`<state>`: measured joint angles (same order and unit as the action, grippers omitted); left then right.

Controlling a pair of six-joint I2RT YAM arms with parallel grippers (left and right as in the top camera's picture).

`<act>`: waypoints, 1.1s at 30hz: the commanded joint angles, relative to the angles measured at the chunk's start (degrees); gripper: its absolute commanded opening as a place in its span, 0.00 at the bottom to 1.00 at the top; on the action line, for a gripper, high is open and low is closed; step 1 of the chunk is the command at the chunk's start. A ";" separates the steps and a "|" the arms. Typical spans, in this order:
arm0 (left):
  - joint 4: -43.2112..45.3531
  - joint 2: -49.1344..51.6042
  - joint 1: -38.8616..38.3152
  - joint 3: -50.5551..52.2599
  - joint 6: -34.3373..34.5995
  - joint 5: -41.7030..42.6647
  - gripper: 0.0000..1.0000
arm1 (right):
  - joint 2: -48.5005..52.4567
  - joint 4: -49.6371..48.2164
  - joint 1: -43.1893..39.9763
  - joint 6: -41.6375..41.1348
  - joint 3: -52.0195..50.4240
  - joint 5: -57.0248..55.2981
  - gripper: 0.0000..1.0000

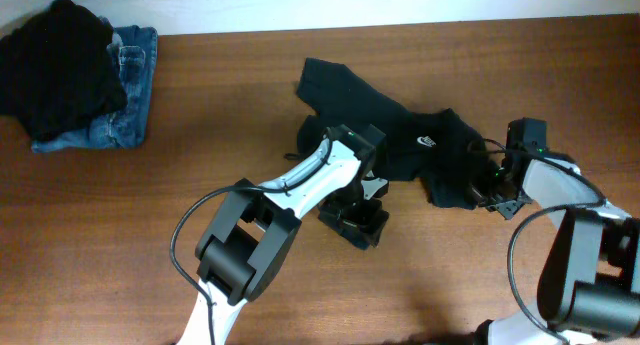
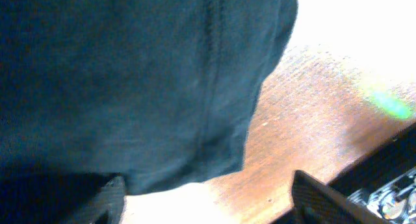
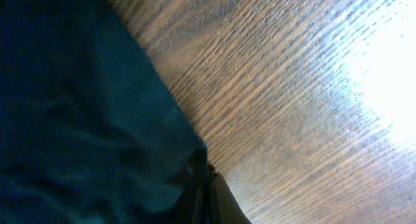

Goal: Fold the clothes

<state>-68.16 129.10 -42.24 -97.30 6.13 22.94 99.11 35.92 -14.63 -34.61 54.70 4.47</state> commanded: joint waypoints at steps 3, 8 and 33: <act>0.00 1.57 0.33 1.27 -0.20 -4.79 0.99 | -12.02 0.24 0.55 1.64 -0.37 1.33 0.04; 0.17 1.55 0.33 1.27 -0.20 -4.81 0.99 | -26.01 0.50 0.55 1.62 -0.37 1.38 0.04; -1.05 1.55 0.37 0.90 -0.39 -11.39 0.99 | -46.97 -0.17 0.52 0.09 -0.35 5.44 0.04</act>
<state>-70.26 128.79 -42.37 -97.38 6.52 18.33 52.80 35.90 -14.52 -34.28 54.30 9.39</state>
